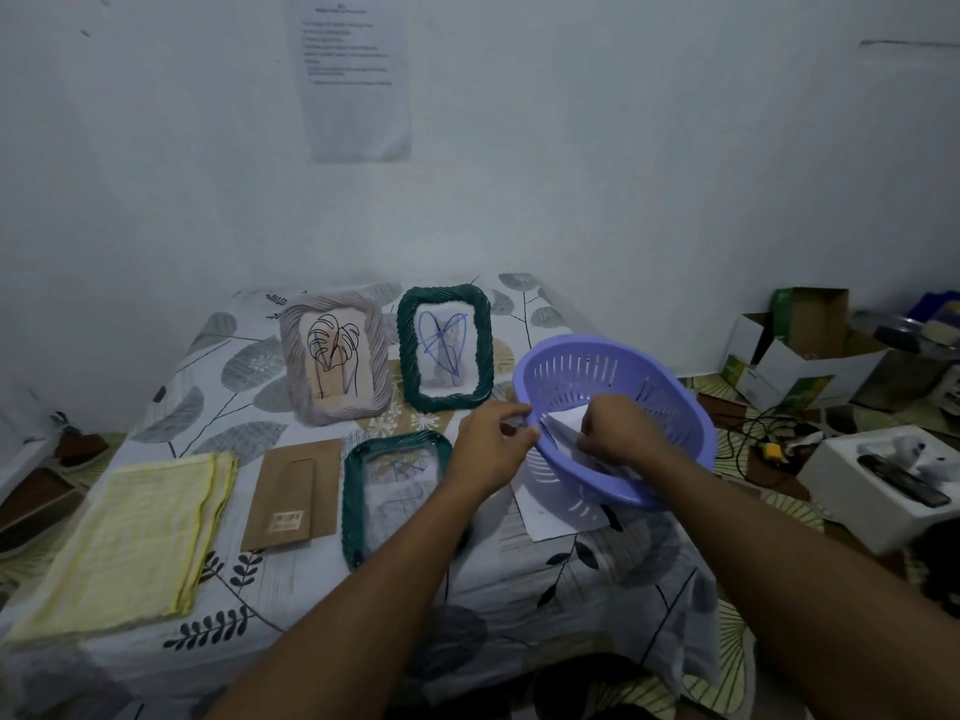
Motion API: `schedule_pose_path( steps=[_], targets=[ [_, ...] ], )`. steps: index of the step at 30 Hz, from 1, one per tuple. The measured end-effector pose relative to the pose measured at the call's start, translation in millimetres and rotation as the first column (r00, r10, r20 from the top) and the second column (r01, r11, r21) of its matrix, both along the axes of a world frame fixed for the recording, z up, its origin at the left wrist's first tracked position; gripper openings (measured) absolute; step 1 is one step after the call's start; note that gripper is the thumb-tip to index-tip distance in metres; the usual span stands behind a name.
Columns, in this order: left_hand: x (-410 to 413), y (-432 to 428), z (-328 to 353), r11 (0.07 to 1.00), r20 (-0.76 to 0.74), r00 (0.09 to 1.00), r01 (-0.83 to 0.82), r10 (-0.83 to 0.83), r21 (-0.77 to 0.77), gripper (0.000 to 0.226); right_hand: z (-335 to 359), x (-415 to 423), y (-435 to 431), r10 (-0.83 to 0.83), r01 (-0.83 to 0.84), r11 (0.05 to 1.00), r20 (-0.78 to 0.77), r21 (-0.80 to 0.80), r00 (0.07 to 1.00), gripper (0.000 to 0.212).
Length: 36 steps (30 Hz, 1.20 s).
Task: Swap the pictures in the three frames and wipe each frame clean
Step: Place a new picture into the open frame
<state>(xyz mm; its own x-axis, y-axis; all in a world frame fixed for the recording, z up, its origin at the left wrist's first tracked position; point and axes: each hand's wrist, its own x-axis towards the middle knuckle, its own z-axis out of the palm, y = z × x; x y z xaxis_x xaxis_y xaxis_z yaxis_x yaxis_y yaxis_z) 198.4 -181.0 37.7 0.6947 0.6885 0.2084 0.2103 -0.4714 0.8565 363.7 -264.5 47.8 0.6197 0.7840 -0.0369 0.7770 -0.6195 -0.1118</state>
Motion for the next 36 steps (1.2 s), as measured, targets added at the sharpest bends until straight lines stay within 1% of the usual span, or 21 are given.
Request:
schedule_pose_path(
  steps=[1,3,4,5,7,9,10,12,14,15,17,20,22,24,26,29,31,32,33,34,36],
  targets=[
    [1,-1,0,1.0,0.001,1.0,-0.002,0.002,-0.006,0.038,0,3,0,-0.003,0.003,1.0,-0.028,0.018,1.0,0.038],
    [1,-2,2,1.0,0.001,1.0,0.003,-0.003,-0.021,0.039,4,9,-1,-0.02,0.03,0.998,-0.146,0.06,0.989,0.046],
    [1,-1,2,0.999,-0.001,1.0,0.01,-0.01,-0.036,0.039,8,11,-3,-0.026,0.045,0.995,-0.202,0.09,0.979,0.042],
    [1,-1,2,0.998,0.0,1.0,0.016,-0.016,-0.056,0.039,12,11,-5,-0.024,0.06,0.989,-0.251,0.137,0.968,0.034],
    [0,1,3,0.993,0.018,1.0,0.006,-0.004,-0.12,0.035,25,9,-8,-0.008,0.13,0.948,-0.388,0.29,0.922,0.015],
    [-1,3,6,0.978,0.054,0.997,-0.043,0.055,-0.203,0.029,40,-2,-10,0.062,0.231,0.865,-0.552,0.445,0.831,0.016],
    [-2,5,8,0.961,0.065,0.994,-0.072,0.093,-0.266,0.03,49,-9,-10,0.115,0.278,0.823,-0.624,0.496,0.772,0.017],
    [-6,11,13,0.884,0.105,0.982,-0.091,0.156,-0.459,0.035,63,-25,-7,0.231,0.345,0.764,-0.731,0.545,0.642,0.018],
    [-17,15,22,0.767,0.2,0.96,-0.022,0.195,-0.642,0.029,70,-41,2,0.313,0.377,0.738,-0.778,0.56,0.544,0.017],
    [-25,18,26,0.73,0.239,0.948,0.011,0.209,-0.683,0.024,70,-50,7,0.33,0.389,0.732,-0.791,0.559,0.515,0.014],
    [-45,27,32,0.724,0.274,0.933,0.022,0.232,-0.689,0.016,65,-66,19,0.34,0.418,0.721,-0.808,0.552,0.481,0.011],
    [-78,43,31,0.778,0.273,0.921,-0.049,0.278,-0.627,0.02,48,-90,35,0.329,0.434,0.716,-0.813,0.546,0.481,0.011],
    [-101,53,25,0.83,0.204,0.928,-0.162,0.312,-0.533,0.026,31,-106,44,0.306,0.403,0.74,-0.803,0.538,0.511,0.016],
    [-121,59,14,0.885,0.101,0.933,-0.287,0.345,-0.365,0.031,10,-121,50,0.292,0.327,0.782,-0.775,0.531,0.561,0.025],
    [-134,61,1,0.918,-0.001,0.932,-0.357,0.363,-0.172,0.033,-10,-133,56,0.276,0.237,0.818,-0.72,0.524,0.637,0.026],
    [-138,65,-18,0.934,-0.107,0.928,-0.358,0.358,0.025,0.035,-34,-142,62,0.26,0.094,0.855,-0.58,0.509,0.772,0.018],
    [-138,68,-30,0.922,-0.213,0.909,-0.311,0.359,0.229,0.035,-44,-143,60,0.271,-0.045,0.875,-0.411,0.482,0.87,0.017],
    [-137,69,-38,0.903,-0.266,0.893,-0.268,0.364,0.337,0.034,-50,-143,57,0.288,-0.119,0.88,-0.318,0.46,0.903,0.018],
    [-138,69,-45,0.883,-0.301,0.88,-0.227,0.367,0.412,0.033,-55,-143,55,0.308,-0.182,0.881,-0.237,0.437,0.921,0.021],
    [-138,68,-52,0.87,-0.318,0.875,-0.201,0.366,0.45,0.034,-59,-143,52,0.322,-0.221,0.881,-0.186,0.419,0.929,0.022],
    [-141,68,-63,0.857,-0.304,0.878,-0.196,0.37,0.477,0.037,-67,-142,49,0.336,-0.243,0.87,-0.154,0.429,0.929,0.023]
  ],
)
